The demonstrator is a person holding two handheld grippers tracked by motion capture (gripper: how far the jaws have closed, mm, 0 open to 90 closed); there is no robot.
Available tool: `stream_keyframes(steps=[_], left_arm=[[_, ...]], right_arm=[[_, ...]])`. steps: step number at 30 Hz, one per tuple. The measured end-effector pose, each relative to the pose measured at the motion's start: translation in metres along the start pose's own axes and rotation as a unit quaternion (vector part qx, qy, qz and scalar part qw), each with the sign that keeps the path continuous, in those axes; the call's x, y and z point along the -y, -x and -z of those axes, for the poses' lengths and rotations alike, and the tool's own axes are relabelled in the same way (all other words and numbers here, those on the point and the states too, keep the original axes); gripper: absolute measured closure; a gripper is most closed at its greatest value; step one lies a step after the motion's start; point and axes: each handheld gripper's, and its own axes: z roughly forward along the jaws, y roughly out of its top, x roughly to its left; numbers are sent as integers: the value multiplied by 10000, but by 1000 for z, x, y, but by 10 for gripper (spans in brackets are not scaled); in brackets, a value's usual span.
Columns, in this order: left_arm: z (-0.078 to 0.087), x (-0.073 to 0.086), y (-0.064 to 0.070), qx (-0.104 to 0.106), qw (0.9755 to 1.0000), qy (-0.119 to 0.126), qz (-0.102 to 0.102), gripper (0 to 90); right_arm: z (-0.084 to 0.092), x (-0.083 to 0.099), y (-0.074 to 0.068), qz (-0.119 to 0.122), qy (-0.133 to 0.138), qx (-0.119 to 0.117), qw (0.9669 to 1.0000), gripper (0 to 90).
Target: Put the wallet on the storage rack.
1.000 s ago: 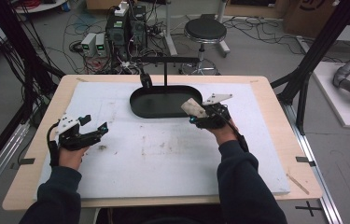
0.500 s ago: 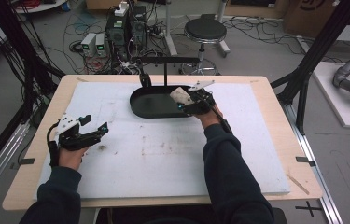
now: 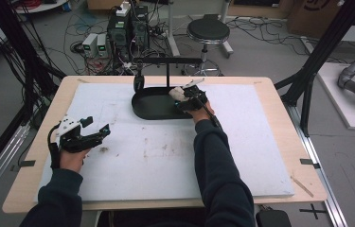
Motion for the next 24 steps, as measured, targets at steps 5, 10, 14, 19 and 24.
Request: stream_keyframes(steps=[5, 10, 14, 19, 24], left_arm=[[-1, 0, 1, 17, 10000, -6, 8, 232], [-1, 1, 2, 26, 10000, -20, -24, 232], [-1, 1, 2, 34, 10000, -15, -19, 232], [-1, 1, 2, 61, 10000, -12, -8, 232], [-2, 1, 2, 64, 10000, 5, 28, 232]], right_arm=[[-13, 6, -1, -170, -121, 38, 9998, 351], [-10, 5, -3, -299, 16, 50, 9995, 300], [4, 2, -4, -155, 121, -74, 9998, 301], [33, 12, 2, -221, 93, -497, 9985, 294], [73, 37, 6, -9, 181, -390, 9991, 234]])
